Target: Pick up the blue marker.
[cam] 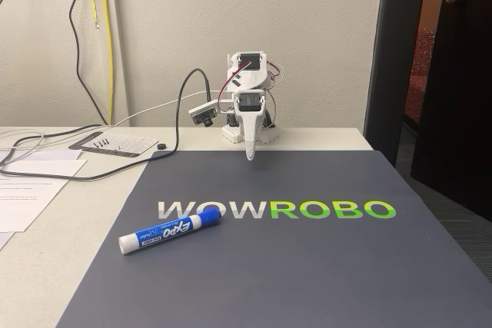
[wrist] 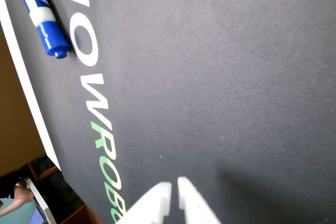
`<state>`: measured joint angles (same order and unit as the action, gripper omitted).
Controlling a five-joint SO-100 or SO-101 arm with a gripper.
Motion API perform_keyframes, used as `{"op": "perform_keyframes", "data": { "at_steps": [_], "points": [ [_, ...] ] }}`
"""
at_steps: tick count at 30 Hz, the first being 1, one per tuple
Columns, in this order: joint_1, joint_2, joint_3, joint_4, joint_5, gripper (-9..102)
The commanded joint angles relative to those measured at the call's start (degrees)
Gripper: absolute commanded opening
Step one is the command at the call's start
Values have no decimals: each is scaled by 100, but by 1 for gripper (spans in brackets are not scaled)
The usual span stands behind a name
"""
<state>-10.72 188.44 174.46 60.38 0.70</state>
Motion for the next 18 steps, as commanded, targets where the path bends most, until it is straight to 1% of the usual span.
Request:
{"op": "perform_keyframes", "data": {
  "at_steps": [1, 18],
  "points": [
    [26, 343, -26, -53, -9, 0],
    [-35, 343, -18, -70, 0, 0]
  ]
}}
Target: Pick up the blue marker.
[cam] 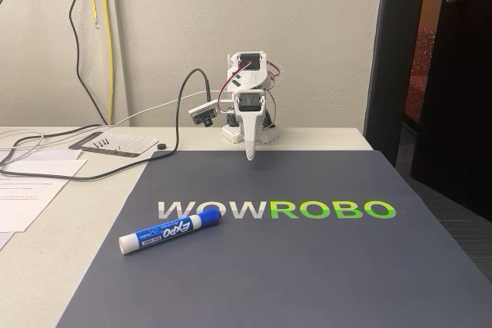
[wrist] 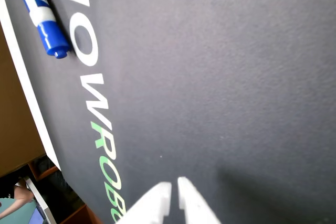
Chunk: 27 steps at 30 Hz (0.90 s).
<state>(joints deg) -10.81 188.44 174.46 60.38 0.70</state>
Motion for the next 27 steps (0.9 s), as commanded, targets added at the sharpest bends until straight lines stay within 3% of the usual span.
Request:
{"op": "perform_keyframes", "data": {
  "at_steps": [1, 27],
  "points": [
    [-18, 343, -18, -79, 9, 0],
    [-35, 343, -18, -53, -26, 0]
  ]
}}
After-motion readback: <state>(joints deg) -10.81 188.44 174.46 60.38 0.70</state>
